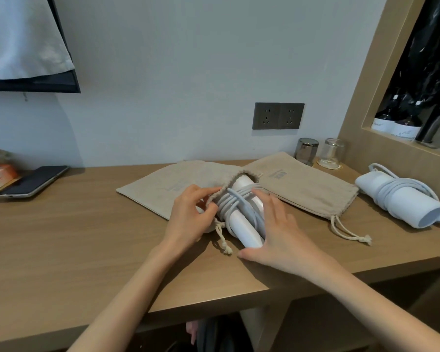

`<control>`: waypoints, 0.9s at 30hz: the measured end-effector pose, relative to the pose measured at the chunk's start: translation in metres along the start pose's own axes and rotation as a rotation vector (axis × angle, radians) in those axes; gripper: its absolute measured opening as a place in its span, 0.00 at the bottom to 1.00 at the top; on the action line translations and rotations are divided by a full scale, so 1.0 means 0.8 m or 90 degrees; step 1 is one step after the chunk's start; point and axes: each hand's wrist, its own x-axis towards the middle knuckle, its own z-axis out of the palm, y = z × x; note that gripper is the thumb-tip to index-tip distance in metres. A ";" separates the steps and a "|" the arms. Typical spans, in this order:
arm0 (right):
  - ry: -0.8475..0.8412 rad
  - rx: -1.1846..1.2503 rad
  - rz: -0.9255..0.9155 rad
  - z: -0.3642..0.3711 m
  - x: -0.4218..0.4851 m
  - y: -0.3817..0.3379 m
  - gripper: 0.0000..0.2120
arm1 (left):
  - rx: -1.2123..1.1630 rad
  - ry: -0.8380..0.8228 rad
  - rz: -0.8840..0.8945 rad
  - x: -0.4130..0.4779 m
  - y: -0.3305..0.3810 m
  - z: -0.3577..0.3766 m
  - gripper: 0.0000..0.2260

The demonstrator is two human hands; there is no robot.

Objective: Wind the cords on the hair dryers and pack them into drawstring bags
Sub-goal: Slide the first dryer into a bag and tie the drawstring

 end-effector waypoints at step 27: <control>-0.063 0.428 0.017 0.008 0.091 -0.063 0.28 | -0.036 0.089 0.073 -0.004 -0.002 -0.016 0.13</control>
